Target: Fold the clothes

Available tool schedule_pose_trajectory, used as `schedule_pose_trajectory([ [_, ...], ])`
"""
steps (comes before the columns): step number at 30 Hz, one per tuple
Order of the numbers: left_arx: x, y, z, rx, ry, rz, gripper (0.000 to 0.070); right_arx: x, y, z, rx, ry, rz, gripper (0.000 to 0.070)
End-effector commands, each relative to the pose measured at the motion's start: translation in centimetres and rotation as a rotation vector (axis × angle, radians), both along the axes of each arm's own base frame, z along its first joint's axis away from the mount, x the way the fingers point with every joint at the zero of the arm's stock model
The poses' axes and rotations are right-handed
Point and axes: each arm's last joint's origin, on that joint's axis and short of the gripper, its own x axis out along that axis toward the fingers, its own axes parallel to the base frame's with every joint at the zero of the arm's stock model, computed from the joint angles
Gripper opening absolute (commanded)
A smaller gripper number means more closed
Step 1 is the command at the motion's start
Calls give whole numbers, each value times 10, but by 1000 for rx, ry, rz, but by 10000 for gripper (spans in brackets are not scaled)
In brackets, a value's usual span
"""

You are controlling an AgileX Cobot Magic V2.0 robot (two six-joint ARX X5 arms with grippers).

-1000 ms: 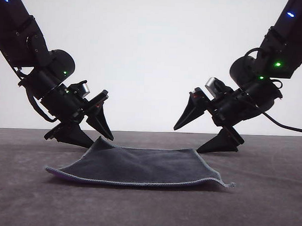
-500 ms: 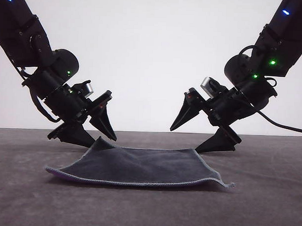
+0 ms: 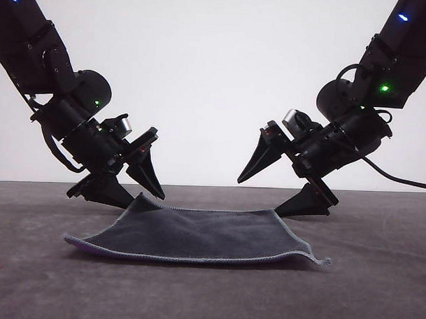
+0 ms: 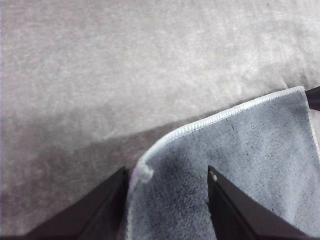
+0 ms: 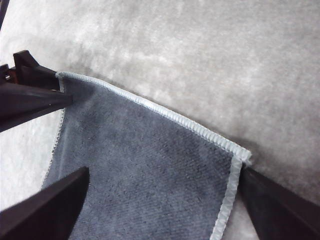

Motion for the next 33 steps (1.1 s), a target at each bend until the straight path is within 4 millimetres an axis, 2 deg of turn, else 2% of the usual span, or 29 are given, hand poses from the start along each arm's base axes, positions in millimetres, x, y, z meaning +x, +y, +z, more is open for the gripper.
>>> schedule_pose_trajectory([
  [1,4,-4,-8,-2,20,-14,309,0,3,-16,-9,72,-3,476],
  [4,3,-4,-8,-8,26,-19,307,0,3,-16,-10,72,-3,335],
  [6,3,-4,-8,-8,29,-20,271,0,3,-16,-10,68,-1,266],
  [9,3,-4,-8,-4,23,-26,15,0,3,-15,-14,47,7,97],
  [11,3,-4,-8,-2,16,-30,1,1,3,-15,-21,25,7,34],
  [19,4,0,-8,7,-8,-50,0,7,-4,-12,-6,-26,-7,9],
  [23,4,6,-7,-49,13,-76,0,6,-12,-13,20,-13,22,9],
  [33,-8,21,7,-129,59,-188,0,-3,-23,-12,220,68,182,9],
])
